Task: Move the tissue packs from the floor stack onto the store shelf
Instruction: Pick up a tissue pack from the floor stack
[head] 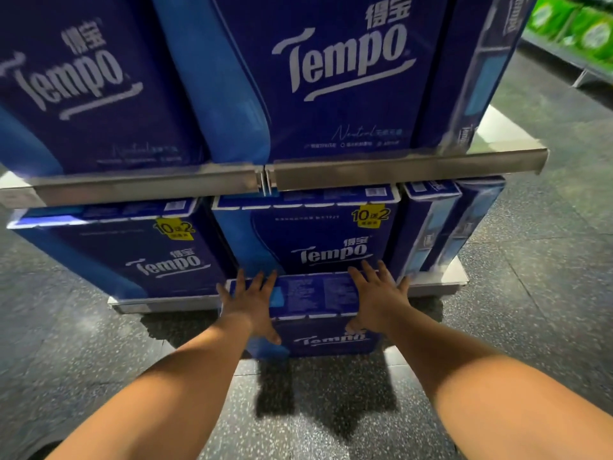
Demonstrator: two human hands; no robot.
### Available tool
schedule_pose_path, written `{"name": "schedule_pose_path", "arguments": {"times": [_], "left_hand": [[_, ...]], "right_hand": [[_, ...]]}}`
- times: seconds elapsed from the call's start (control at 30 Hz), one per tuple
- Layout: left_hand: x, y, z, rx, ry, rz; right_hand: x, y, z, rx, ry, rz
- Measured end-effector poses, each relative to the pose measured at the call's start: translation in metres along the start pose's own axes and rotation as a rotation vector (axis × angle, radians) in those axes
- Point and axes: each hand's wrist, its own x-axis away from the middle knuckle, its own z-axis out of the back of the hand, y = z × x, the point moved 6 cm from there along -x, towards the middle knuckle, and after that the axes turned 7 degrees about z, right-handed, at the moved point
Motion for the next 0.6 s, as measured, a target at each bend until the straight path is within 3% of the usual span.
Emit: {"name": "schedule_pose_path", "arguments": {"times": [0.13,0.4,0.6], "left_hand": [[0.001,0.001,-0.012,0.033,0.043,0.025],[0.011,-0.002,-0.033,0.132,0.214,0.005],[0.029,-0.004,-0.02,0.237,0.25,-0.025]], "right_hand": [[-0.008,0.01,-0.013,0.018,-0.029,0.017],[-0.008,0.001,-0.03,-0.033,0.072,0.07],[0.015,-0.01,-0.008,-0.031,0.123,0.071]]}}
